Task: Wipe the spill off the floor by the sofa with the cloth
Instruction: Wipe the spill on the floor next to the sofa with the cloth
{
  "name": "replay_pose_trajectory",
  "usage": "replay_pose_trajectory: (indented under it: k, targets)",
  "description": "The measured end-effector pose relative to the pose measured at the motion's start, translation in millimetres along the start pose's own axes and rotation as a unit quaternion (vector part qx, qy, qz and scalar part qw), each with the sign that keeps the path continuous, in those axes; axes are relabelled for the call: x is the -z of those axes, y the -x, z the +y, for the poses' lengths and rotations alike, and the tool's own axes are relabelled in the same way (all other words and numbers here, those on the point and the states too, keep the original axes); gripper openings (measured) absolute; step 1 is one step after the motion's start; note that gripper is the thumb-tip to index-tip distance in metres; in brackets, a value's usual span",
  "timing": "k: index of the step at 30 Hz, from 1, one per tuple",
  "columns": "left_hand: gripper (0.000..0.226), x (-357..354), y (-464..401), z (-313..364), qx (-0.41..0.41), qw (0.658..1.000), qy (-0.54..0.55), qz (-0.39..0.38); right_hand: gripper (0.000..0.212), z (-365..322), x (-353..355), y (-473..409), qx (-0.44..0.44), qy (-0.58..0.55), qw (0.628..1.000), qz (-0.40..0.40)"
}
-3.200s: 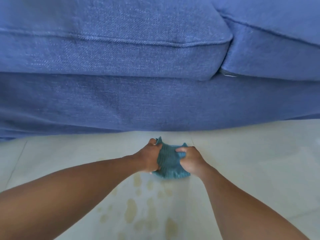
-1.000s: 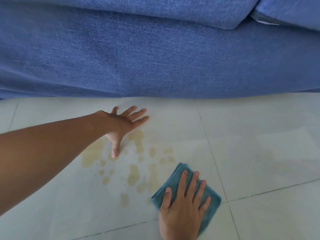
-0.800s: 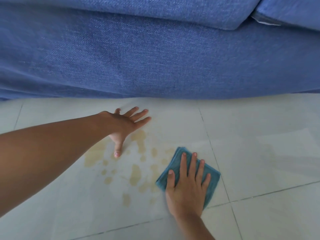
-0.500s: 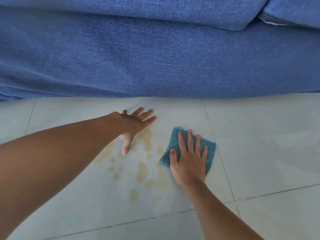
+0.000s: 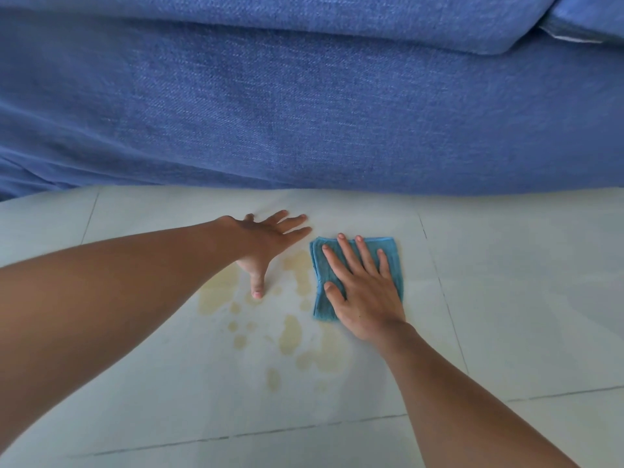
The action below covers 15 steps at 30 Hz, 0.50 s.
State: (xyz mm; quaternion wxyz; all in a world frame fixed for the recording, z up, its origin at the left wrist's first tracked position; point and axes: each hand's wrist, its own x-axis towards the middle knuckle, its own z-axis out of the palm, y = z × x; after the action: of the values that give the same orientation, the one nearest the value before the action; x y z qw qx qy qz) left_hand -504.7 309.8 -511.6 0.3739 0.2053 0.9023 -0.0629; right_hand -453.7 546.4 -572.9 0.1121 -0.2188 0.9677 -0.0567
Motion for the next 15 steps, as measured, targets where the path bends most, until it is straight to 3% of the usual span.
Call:
replay_pose_trajectory:
  k: [8, 15]
  targets:
    - [0.153, -1.9, 1.5, 0.5, 0.001, 1.0, -0.003, 0.003, 0.068, -11.9, -12.9, 43.2, -0.118, -0.04, 0.992, 0.027]
    - [0.145, 2.8, 10.8, 8.0, 0.001, 0.999, -0.038, 0.0, 0.071, -69.2, -40.5, 106.8, -0.293, -0.1, 0.946, 0.092]
